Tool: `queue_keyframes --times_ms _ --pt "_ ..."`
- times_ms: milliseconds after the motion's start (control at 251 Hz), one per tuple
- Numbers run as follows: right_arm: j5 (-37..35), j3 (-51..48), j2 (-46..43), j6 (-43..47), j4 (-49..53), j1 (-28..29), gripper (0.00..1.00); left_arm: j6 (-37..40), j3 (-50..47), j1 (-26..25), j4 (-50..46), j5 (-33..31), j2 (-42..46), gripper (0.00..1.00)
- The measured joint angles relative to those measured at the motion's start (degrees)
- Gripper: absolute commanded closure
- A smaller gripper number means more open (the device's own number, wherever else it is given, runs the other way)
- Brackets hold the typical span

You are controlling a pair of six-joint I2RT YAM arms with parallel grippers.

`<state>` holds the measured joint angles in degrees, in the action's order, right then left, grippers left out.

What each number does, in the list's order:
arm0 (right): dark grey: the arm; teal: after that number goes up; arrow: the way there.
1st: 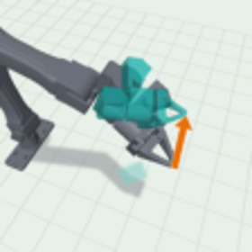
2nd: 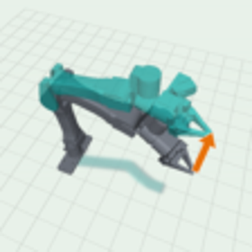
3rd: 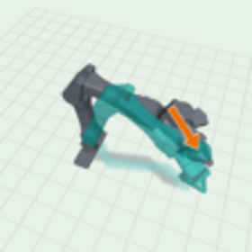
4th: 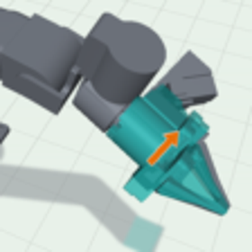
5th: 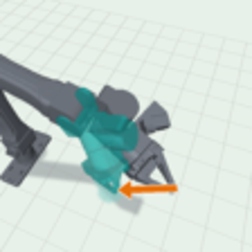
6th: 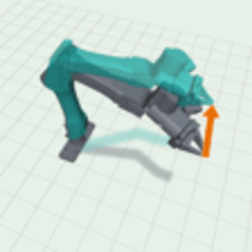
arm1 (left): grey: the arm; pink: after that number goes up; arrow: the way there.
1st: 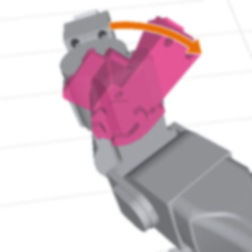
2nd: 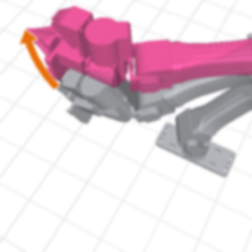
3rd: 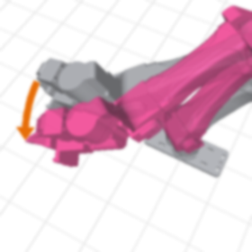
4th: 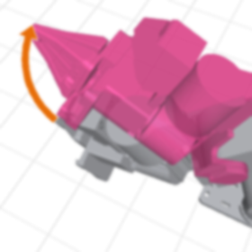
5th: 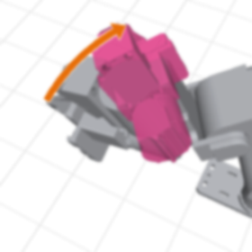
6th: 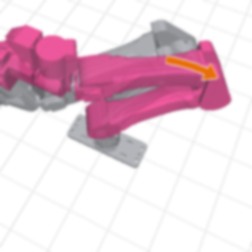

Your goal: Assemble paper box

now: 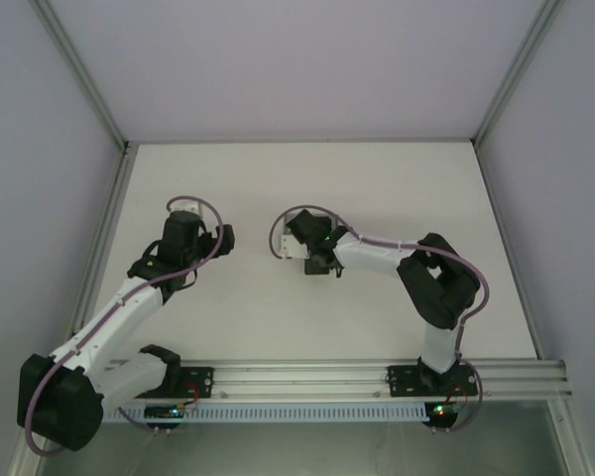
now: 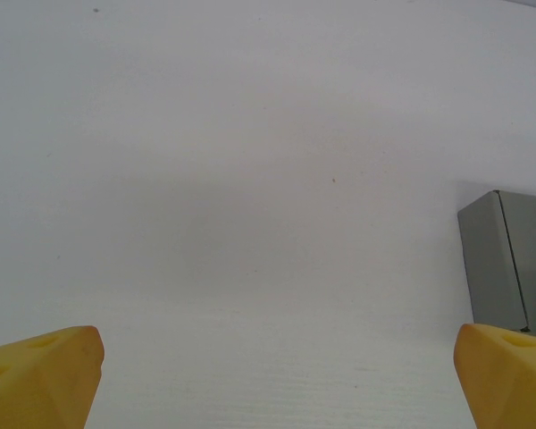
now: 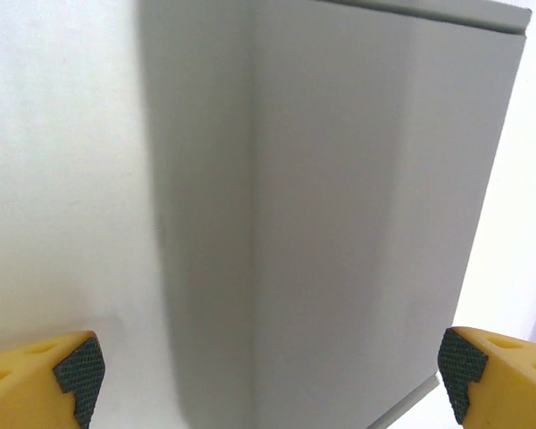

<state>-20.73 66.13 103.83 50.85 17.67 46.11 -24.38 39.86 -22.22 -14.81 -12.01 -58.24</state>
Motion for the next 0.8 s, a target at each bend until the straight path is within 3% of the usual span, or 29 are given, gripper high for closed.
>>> queue_keyframes --times_ms 164,335,555,674,798 --pt "6.29 -0.70 -6.14 -3.50 6.78 0.11 0.01 0.63 0.00 0.26 0.94 0.20 -0.52 0.00" --pt "9.64 -6.03 -16.22 -9.57 6.03 -3.21 0.01 1.31 0.00 3.34 2.12 0.66 -2.32 0.00" --pt "5.86 -15.08 -29.20 -29.62 -7.37 -23.10 0.01 2.99 -1.62 13.99 12.22 -0.11 -6.93 0.00" --pt "4.04 -26.23 -37.46 -39.32 -17.42 -34.36 0.01 5.29 -5.11 18.73 20.28 -4.02 -11.50 0.01" --pt "4.55 -38.60 -42.23 -46.27 -27.78 -41.27 0.01 8.31 -8.59 21.68 27.58 -7.82 -16.44 0.00"
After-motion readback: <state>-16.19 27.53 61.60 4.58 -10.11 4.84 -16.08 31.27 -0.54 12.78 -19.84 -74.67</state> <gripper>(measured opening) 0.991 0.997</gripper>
